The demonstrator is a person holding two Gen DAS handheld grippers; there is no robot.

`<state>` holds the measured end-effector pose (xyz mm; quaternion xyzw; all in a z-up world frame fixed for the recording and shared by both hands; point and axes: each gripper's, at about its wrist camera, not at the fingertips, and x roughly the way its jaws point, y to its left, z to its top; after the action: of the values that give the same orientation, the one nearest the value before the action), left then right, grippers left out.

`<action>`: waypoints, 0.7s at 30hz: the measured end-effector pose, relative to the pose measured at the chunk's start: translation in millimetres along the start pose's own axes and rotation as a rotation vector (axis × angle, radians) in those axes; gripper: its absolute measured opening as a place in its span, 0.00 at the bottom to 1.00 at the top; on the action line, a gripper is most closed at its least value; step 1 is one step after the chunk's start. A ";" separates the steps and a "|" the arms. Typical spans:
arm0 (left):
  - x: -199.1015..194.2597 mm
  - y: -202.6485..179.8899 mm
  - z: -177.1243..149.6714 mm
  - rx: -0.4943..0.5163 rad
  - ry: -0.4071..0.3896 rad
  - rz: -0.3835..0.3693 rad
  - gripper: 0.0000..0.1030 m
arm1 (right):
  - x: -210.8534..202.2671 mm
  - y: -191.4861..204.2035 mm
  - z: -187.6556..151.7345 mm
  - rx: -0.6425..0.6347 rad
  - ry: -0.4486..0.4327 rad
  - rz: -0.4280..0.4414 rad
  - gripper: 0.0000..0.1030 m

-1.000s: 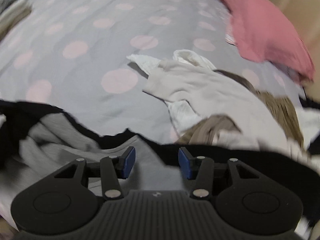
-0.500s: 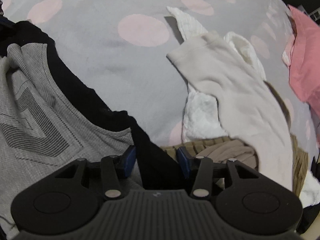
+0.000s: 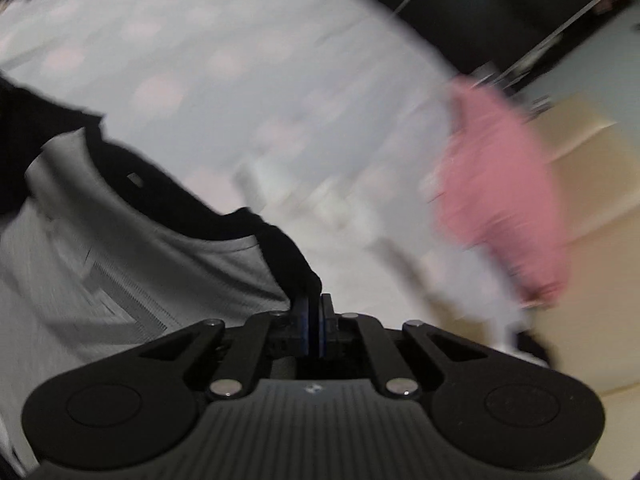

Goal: Fold clothes
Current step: 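Lift the shirt high with both grippers and shake it out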

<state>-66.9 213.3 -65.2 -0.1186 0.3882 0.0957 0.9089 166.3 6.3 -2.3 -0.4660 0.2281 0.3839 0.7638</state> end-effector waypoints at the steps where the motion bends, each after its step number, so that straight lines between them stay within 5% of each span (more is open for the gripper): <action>1: -15.7 2.5 5.7 0.002 -0.038 0.008 0.01 | -16.9 -4.3 8.5 0.014 -0.037 -0.043 0.05; 11: -187.1 26.2 64.9 0.025 -0.445 0.089 0.01 | -182.9 -5.2 68.8 0.111 -0.428 -0.324 0.05; 21: -320.9 14.7 82.4 0.084 -0.749 0.132 0.01 | -300.8 -6.6 81.3 0.270 -0.708 -0.382 0.05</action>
<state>-232.9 225.0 221.7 -0.0129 0.0395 0.1746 0.9838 -10.0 -35.8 251.2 -0.2349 -0.0906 0.3386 0.9066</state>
